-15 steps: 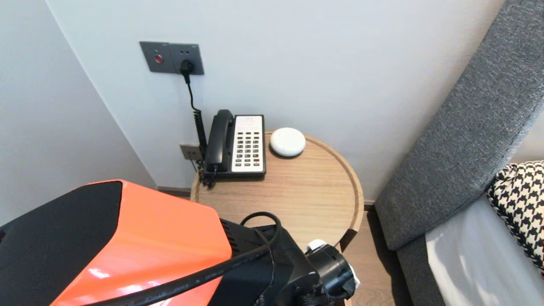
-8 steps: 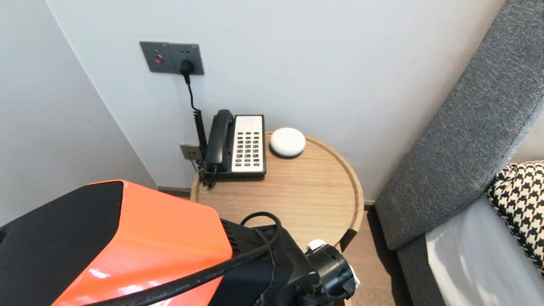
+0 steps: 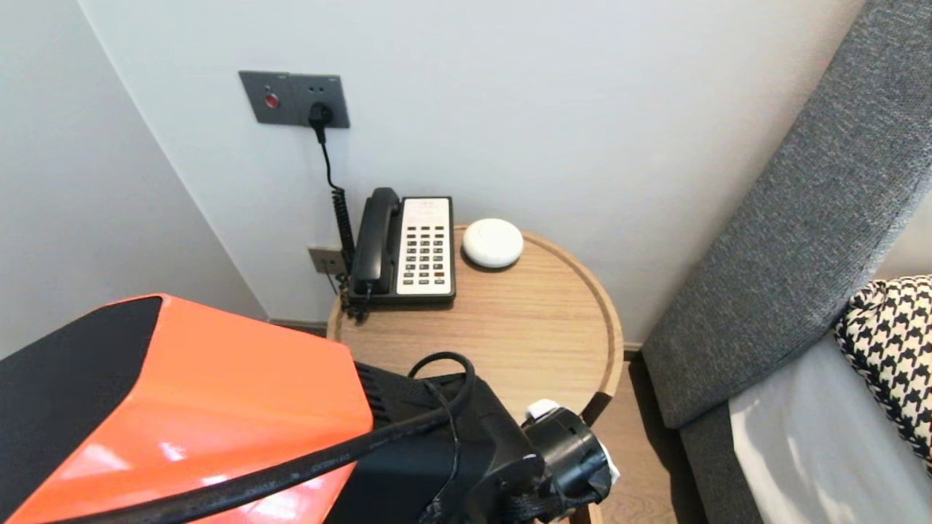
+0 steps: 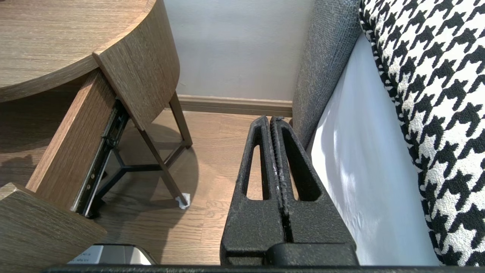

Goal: Take the remote control out of the drawer one by one and place them on the table

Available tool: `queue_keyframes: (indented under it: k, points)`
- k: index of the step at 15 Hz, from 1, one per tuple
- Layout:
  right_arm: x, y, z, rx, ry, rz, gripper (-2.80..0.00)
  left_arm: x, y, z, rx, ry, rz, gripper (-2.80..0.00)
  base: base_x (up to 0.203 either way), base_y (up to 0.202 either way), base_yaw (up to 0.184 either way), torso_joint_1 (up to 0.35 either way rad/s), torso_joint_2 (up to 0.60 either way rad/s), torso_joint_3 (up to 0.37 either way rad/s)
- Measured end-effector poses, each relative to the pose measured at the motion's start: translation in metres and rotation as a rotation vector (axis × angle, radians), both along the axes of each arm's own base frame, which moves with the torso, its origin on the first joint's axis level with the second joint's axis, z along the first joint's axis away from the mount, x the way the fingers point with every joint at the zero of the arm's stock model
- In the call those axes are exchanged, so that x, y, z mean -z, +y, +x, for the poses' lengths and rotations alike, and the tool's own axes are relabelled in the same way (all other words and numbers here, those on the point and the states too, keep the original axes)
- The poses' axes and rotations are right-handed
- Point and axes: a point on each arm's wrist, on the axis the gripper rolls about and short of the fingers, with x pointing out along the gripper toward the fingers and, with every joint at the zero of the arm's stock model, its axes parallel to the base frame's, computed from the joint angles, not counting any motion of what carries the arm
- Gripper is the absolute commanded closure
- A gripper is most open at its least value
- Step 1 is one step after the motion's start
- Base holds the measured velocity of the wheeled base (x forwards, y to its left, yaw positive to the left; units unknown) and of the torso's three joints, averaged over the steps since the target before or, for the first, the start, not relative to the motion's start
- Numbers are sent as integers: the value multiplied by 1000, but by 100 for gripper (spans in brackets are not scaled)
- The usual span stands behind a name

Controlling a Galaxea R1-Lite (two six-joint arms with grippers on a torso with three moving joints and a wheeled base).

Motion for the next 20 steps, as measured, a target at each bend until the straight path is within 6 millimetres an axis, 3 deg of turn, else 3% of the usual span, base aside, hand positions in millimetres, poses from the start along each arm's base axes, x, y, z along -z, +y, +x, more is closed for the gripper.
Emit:
queue_keyframes:
  k: [5, 13, 20]
  points:
    - [0, 0, 0, 0, 0, 0, 0, -29, 0, 0, 1, -15, -22, 0, 0, 0, 0, 0, 0, 0]
    - [0, 0, 0, 0, 0, 0, 0, -92, 8, -4, 0, -43, -83, 0, 0, 0, 0, 0, 0, 0]
    - [0, 0, 0, 0, 0, 0, 0, -127, 17, -5, -33, -78, -141, 0, 0, 0, 0, 0, 0, 0]
